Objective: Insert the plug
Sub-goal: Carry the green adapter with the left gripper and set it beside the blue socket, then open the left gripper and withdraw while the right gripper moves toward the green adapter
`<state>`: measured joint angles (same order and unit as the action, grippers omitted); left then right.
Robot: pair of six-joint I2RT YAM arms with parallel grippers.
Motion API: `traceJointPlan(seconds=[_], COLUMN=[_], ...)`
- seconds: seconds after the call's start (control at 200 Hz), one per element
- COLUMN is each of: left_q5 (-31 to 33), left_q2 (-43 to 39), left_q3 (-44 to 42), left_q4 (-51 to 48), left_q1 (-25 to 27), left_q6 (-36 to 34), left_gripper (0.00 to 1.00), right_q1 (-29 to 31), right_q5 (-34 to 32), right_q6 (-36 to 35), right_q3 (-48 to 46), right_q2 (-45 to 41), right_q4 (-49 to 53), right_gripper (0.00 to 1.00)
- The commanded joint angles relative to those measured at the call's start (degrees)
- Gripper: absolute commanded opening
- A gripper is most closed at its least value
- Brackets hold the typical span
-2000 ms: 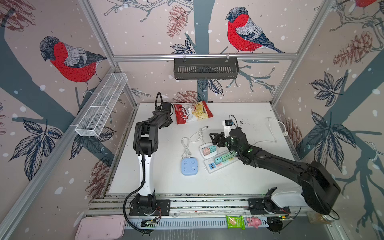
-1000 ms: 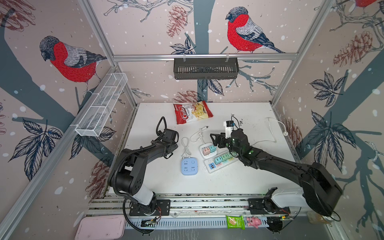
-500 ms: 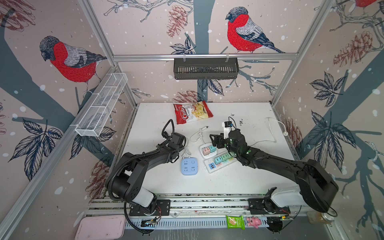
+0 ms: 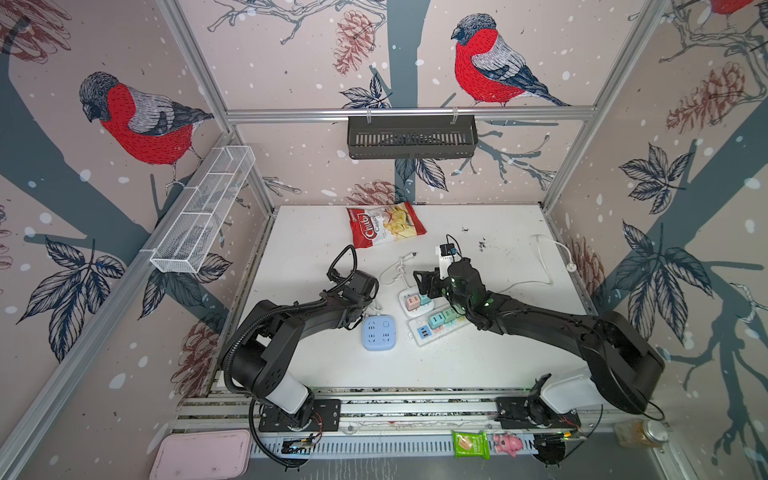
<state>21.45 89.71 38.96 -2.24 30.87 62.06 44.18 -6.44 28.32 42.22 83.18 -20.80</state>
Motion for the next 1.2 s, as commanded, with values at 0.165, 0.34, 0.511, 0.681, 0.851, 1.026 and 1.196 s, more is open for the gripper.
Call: traceJointPlan(seconds=[0.165, 0.34, 0.511, 0.681, 0.851, 1.026, 1.196], left_q5=[1.22, 2.25, 6.79, 16.29, 21.48, 18.68, 10.46], left_q2=[-0.57, -2.06, -2.74, -7.98, -18.67, -26.96, -29.78], left_q3=[2.23, 5.69, 12.59, 10.63, 0.59, -8.04, -11.00], left_q4=[-0.40, -2.97, -10.57, -8.38, 6.26, 14.61, 15.02], left_q1=[0.06, 0.06, 0.18, 0.25, 0.25, -4.00, -10.71], left_q6=[-1.34, -6.56, -11.96, -15.73, -24.85, -26.58, -23.50], left_gripper=[0.57, 0.91, 0.96, 0.96, 0.97, 0.97, 0.97], right_q1=[0.45, 1.57, 2.72, 4.56, 8.20, 12.39, 12.51], right_q5=[-1.56, -2.98, -5.37, -4.27, -9.95, -19.75, -19.90], right_q6=[-1.31, -2.08, -3.11, -5.39, -5.00, 0.71, -3.22], right_q3=[0.41, 0.57, 2.34, 5.17, 8.53, 8.58, 0.90], right_q2=[-0.78, 0.07, 3.10, 4.67, 4.60, 1.54, -3.56], right_q4=[-0.60, -1.26, -0.56, 0.77, 1.59, 1.10, -10.52], right_gripper=[0.80, 0.80, 0.80, 0.90, 1.00, 1.00, 1.00])
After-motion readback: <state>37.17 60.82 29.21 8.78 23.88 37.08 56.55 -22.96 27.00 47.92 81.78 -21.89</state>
